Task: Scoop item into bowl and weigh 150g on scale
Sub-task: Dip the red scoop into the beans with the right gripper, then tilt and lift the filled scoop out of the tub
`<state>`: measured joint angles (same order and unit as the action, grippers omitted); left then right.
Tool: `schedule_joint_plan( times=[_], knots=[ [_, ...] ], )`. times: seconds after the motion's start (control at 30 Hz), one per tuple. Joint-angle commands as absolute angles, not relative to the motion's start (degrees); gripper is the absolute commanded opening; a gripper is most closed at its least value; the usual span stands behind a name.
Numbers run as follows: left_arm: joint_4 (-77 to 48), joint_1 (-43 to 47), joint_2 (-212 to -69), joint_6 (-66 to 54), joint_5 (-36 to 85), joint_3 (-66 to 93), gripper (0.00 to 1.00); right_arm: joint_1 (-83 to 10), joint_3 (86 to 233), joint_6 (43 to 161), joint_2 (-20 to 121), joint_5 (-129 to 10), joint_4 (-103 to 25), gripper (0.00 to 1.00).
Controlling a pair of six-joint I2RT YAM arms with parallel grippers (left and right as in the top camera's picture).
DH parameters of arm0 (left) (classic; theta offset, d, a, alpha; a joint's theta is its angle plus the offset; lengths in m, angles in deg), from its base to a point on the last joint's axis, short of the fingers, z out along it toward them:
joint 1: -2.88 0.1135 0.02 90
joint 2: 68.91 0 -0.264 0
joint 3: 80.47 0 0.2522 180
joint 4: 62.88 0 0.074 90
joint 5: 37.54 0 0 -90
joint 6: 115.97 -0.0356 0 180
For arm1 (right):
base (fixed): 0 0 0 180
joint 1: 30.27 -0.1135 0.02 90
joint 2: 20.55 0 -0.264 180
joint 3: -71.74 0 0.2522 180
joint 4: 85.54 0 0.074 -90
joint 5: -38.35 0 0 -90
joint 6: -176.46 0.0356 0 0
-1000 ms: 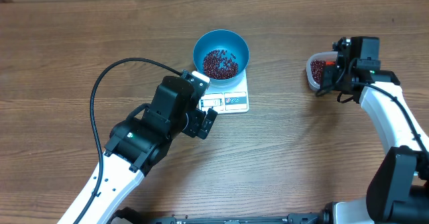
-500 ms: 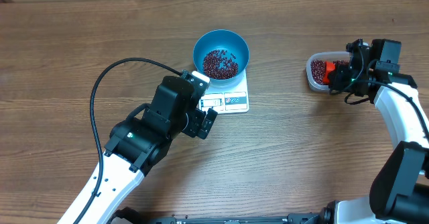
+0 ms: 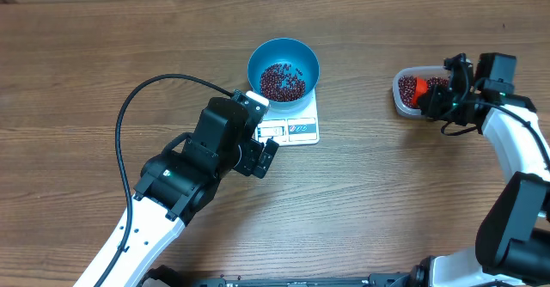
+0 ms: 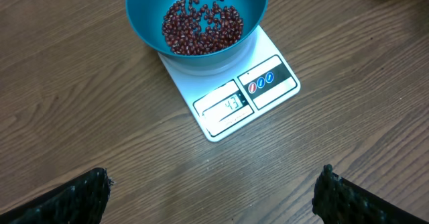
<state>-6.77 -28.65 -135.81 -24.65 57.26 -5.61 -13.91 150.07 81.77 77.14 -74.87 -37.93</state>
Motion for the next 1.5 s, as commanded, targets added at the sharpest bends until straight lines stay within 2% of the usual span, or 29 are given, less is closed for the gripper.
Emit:
schedule_joint_plan(
  times=[0.0, 0.6, 1.0, 1.47],
  knots=[
    [-6.9, -29.0, -136.2, -24.3, 57.8, -5.9, 0.99, -11.6, 149.8, 82.1, 78.8, -80.0, -37.9, 0.04],
    [-6.9, -29.0, -136.2, -24.3, 57.8, -5.9, 1.0, -7.2, 149.8, 82.8, 78.8, -90.6, -38.3, 0.04],
    [-6.9, -29.0, -136.2, -24.3, 57.8, -5.9, 1.0, -3.6, 149.8, 85.4, 80.5, -92.9, -37.3, 0.04],
    [-6.9, -29.0, -136.2, -24.3, 57.8, -5.9, 1.0, 2.9, 149.8, 85.3, 81.4, -104.7, -36.6, 0.04]
  ],
)
